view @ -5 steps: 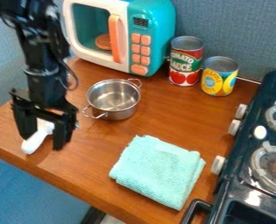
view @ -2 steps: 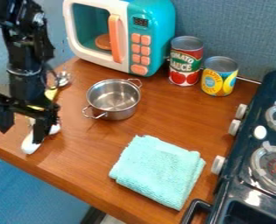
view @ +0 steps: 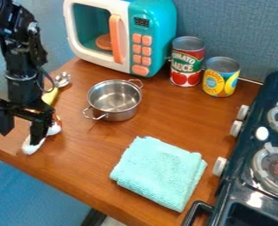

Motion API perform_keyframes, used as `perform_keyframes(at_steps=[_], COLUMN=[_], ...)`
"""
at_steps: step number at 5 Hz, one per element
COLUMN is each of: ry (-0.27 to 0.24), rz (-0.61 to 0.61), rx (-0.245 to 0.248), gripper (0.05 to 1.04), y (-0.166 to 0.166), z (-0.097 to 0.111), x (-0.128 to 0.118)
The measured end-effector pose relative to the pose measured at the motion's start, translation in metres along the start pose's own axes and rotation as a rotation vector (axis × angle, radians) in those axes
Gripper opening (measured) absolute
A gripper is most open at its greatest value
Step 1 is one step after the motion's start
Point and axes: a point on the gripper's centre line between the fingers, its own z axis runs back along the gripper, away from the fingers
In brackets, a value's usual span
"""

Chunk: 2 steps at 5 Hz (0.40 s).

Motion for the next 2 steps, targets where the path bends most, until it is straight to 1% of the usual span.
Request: perform_keyframes(at_steps=[1,2], ry=[-0.031,-0.035], rz=[-0.030,-0.043], rx=[-0.026,-0.048], gripper=[1.001,1.001], y=[-0.0044,-0.0091], z=[-0.0009,-0.0048], x=[0.0046,0.0023])
